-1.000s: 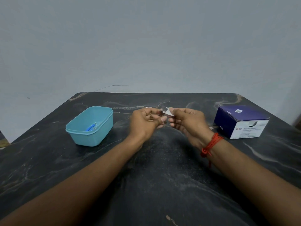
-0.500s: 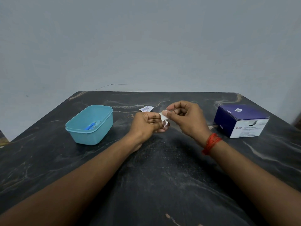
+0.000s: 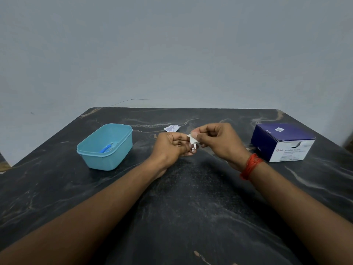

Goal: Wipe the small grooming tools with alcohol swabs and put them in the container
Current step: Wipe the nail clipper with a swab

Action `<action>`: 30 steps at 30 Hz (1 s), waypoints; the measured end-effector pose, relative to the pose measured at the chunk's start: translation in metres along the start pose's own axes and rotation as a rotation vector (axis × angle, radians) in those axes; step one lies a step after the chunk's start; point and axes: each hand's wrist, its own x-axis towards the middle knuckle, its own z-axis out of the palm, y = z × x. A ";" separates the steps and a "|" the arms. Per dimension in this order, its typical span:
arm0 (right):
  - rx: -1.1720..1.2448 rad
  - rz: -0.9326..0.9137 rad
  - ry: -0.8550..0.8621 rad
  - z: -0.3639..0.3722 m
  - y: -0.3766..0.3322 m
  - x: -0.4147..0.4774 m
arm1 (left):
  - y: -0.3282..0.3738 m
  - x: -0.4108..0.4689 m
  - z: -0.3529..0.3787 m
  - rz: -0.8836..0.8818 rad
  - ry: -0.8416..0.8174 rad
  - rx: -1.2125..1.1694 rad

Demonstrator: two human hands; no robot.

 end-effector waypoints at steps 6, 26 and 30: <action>0.034 0.016 -0.017 0.001 0.000 -0.001 | 0.003 -0.002 0.000 0.001 -0.015 0.000; 0.078 0.234 -0.135 -0.007 -0.007 -0.007 | 0.007 0.000 0.000 0.098 0.213 0.080; 0.197 0.316 -0.075 -0.014 -0.006 -0.004 | 0.011 -0.003 -0.003 0.010 0.066 -0.015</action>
